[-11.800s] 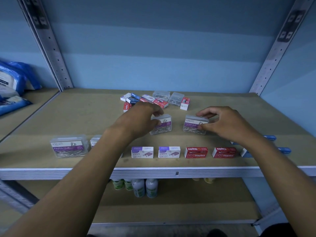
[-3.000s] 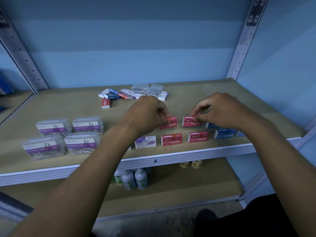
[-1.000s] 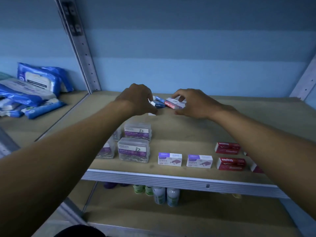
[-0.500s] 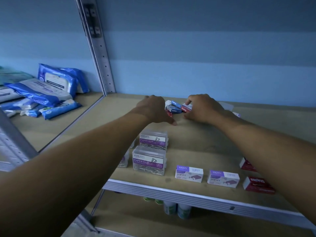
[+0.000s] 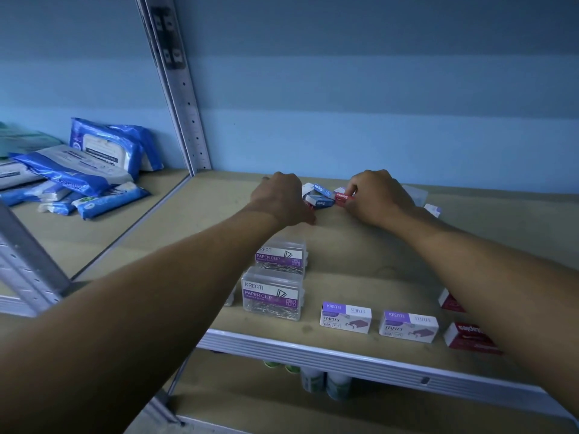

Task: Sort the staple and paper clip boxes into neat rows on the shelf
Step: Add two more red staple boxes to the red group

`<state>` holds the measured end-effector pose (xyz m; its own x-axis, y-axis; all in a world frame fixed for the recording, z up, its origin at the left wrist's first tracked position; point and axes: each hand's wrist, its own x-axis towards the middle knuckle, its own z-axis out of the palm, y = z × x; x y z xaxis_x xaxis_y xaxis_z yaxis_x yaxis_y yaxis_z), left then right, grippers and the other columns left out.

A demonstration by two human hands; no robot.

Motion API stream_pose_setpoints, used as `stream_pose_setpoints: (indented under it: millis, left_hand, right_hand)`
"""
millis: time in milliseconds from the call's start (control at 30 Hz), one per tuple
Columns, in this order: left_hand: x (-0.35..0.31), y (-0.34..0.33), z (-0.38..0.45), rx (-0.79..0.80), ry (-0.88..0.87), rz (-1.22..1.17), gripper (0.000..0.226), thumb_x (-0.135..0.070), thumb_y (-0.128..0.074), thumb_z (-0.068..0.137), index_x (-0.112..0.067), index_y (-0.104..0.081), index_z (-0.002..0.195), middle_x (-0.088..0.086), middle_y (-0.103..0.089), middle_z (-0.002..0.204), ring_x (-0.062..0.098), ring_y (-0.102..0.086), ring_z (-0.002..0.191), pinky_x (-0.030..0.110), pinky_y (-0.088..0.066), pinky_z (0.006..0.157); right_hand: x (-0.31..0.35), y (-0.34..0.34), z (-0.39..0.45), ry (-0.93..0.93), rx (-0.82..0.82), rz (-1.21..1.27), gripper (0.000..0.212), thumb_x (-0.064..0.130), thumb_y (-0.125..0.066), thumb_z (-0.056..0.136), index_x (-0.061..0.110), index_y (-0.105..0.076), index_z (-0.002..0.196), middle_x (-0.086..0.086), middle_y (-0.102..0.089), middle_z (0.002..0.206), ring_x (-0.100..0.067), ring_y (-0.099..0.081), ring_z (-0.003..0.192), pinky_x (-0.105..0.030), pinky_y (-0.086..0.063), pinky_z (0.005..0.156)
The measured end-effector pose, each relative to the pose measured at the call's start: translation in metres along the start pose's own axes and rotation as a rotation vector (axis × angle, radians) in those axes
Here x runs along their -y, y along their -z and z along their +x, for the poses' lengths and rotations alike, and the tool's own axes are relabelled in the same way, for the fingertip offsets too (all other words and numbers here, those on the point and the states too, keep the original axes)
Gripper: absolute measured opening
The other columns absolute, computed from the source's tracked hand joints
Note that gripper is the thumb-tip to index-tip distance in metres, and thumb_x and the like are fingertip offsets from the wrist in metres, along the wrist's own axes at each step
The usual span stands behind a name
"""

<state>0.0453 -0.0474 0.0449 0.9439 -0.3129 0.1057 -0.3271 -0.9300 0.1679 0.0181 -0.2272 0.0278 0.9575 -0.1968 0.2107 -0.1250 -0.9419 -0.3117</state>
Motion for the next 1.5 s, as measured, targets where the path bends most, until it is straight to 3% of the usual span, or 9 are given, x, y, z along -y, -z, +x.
stream_pose_setpoints:
  millis: [267, 367, 500, 667, 733, 967, 1133, 1267, 1500]
  left_hand:
    - [0.006, 0.003, -0.015, -0.04, -0.04, 0.082, 0.04, -0.05, -0.071, 0.071, -0.022, -0.046, 0.058, -0.003, -0.042, 0.063, 0.026, -0.048, 0.076, 0.029, -0.037, 0.061]
    - [0.005, 0.008, -0.024, -0.078, -0.059, 0.082, 0.026, -0.043, -0.071, 0.07, -0.018, -0.062, 0.072, 0.0, -0.051, 0.069, 0.026, -0.049, 0.079, 0.03, -0.042, 0.064]
    - [0.003, 0.023, -0.04, -0.138, -0.085, 0.046, 0.032, -0.042, -0.074, 0.071, -0.023, -0.074, 0.096, -0.001, -0.07, 0.095, 0.023, -0.059, 0.091, 0.029, -0.046, 0.071]
    - [-0.012, 0.042, -0.07, -0.107, -0.186, -0.126, 0.035, -0.033, -0.078, 0.074, -0.032, -0.073, 0.108, -0.007, -0.071, 0.109, 0.016, -0.06, 0.106, 0.027, -0.048, 0.084]
    - [-0.021, 0.045, -0.081, -0.104, -0.246, -0.152, 0.036, -0.032, -0.079, 0.074, -0.033, -0.074, 0.109, -0.009, -0.07, 0.113, 0.014, -0.061, 0.104, 0.023, -0.046, 0.08]
    - [-0.05, 0.036, -0.102, -0.162, -0.375, -0.191, 0.035, -0.039, -0.077, 0.07, -0.037, -0.075, 0.105, -0.014, -0.072, 0.104, 0.012, -0.061, 0.099, 0.031, -0.052, 0.086]
    - [-0.06, 0.027, -0.111, -0.203, -0.366, -0.153, 0.031, -0.036, -0.071, 0.075, -0.039, -0.073, 0.106, -0.016, -0.072, 0.102, 0.013, -0.049, 0.093, 0.03, -0.05, 0.084]
    - [-0.065, 0.025, -0.114, -0.205, -0.36, -0.109, 0.029, -0.04, -0.071, 0.079, -0.043, -0.072, 0.108, -0.013, -0.071, 0.104, 0.018, -0.05, 0.107, 0.024, -0.039, 0.076]
    - [-0.066, 0.016, -0.113, -0.162, -0.378, -0.058, 0.027, -0.037, -0.071, 0.082, -0.043, -0.072, 0.109, -0.017, -0.069, 0.111, 0.017, -0.046, 0.116, 0.021, -0.031, 0.082]
  right_hand:
    - [-0.011, 0.023, -0.023, 0.035, 0.032, 0.13, 0.01, 0.035, -0.075, 0.081, 0.025, -0.076, 0.082, 0.003, -0.07, 0.091, -0.02, -0.064, 0.089, -0.034, -0.055, 0.077]
    - [-0.013, 0.036, -0.039, 0.086, 0.056, 0.133, 0.013, 0.024, -0.07, 0.083, 0.022, -0.08, 0.091, 0.005, -0.07, 0.091, -0.016, -0.061, 0.088, -0.027, -0.047, 0.072]
    - [-0.02, 0.052, -0.055, 0.076, 0.111, 0.101, 0.016, 0.018, -0.067, 0.083, 0.027, -0.079, 0.087, 0.01, -0.07, 0.092, -0.015, -0.062, 0.09, -0.027, -0.05, 0.075]
    - [-0.026, 0.072, -0.079, 0.037, 0.166, 0.099, 0.019, 0.016, -0.067, 0.083, 0.03, -0.078, 0.09, 0.009, -0.072, 0.098, -0.011, -0.061, 0.09, -0.025, -0.048, 0.077]
    - [-0.028, 0.077, -0.094, 0.015, 0.155, 0.128, 0.02, 0.016, -0.068, 0.083, 0.03, -0.079, 0.09, 0.011, -0.072, 0.095, -0.009, -0.063, 0.088, -0.024, -0.049, 0.076]
    - [-0.051, 0.072, -0.136, -0.054, 0.033, 0.223, 0.016, 0.018, -0.074, 0.081, 0.026, -0.081, 0.092, 0.012, -0.074, 0.086, 0.004, -0.063, 0.077, -0.001, -0.038, 0.063]
    - [-0.06, 0.073, -0.144, -0.045, 0.026, 0.19, 0.014, 0.023, -0.076, 0.081, 0.029, -0.08, 0.093, 0.01, -0.075, 0.089, -0.001, -0.067, 0.083, -0.004, -0.041, 0.067]
    - [-0.062, 0.076, -0.148, -0.046, 0.055, 0.187, 0.016, 0.02, -0.075, 0.082, 0.029, -0.08, 0.094, 0.009, -0.075, 0.09, -0.002, -0.067, 0.083, -0.005, -0.042, 0.067]
    - [-0.067, 0.077, -0.153, -0.023, 0.103, 0.142, 0.021, 0.016, -0.072, 0.084, 0.03, -0.081, 0.098, 0.009, -0.073, 0.091, 0.001, -0.064, 0.081, -0.006, -0.044, 0.068]
